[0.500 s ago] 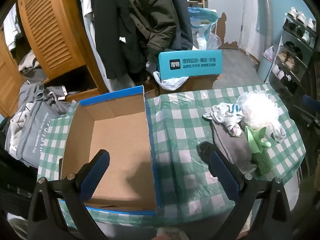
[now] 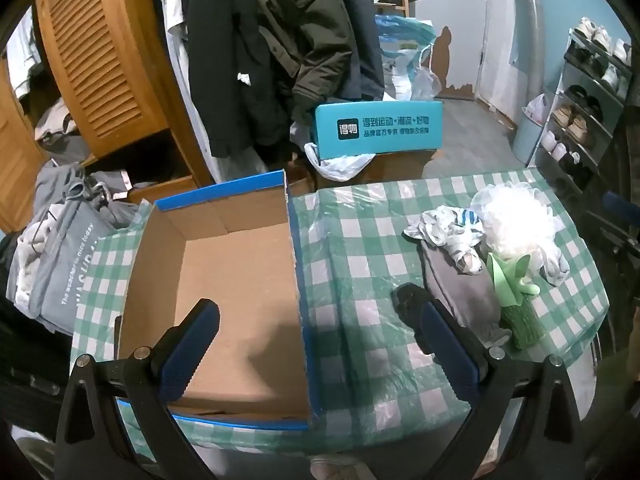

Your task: Organize soft objects

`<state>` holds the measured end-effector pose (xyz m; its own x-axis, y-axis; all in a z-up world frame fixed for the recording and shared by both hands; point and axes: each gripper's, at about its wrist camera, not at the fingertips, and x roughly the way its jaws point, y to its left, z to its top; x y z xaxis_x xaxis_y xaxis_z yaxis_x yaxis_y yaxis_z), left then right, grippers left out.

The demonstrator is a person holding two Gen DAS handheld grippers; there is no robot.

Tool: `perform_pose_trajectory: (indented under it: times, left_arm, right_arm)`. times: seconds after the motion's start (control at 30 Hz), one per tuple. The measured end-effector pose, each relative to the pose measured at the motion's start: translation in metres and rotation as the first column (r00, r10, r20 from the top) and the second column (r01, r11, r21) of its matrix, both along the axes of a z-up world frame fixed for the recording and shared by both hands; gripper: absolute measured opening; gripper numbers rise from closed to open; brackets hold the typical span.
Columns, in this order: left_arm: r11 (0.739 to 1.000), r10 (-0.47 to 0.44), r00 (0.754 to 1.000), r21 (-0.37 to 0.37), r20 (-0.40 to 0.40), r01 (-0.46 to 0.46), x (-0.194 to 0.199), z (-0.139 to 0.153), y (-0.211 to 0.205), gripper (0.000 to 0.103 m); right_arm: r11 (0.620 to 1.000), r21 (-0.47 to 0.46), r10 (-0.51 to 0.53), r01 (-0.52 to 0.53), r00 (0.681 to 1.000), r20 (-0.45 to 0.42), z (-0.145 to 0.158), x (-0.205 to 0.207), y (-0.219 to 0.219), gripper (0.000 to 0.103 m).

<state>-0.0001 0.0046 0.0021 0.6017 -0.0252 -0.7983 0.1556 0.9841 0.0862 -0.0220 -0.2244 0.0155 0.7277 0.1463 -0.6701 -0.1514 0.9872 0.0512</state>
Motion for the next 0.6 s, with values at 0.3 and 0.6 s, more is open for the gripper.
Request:
perform_pose_trajectory:
  times: [0.3,0.6]
  left_arm:
    - [1.000,0.008,1.000,-0.007,-0.006,-0.008,0.0024,-0.0053,-0.0004,0.102]
    - [1.000,0.009,1.000,-0.005,-0.007,-0.009,0.0020,-0.0061,-0.0009,0.102]
  right_arm:
    - [1.000,0.001,-0.002,0.002,1.000,-0.001,-0.0003,-0.0003,-0.0003,0.101]
    - [1.000,0.000,-0.001,0.001,1.000,-0.002,-0.0005,-0.0005,-0.0007,0.101]
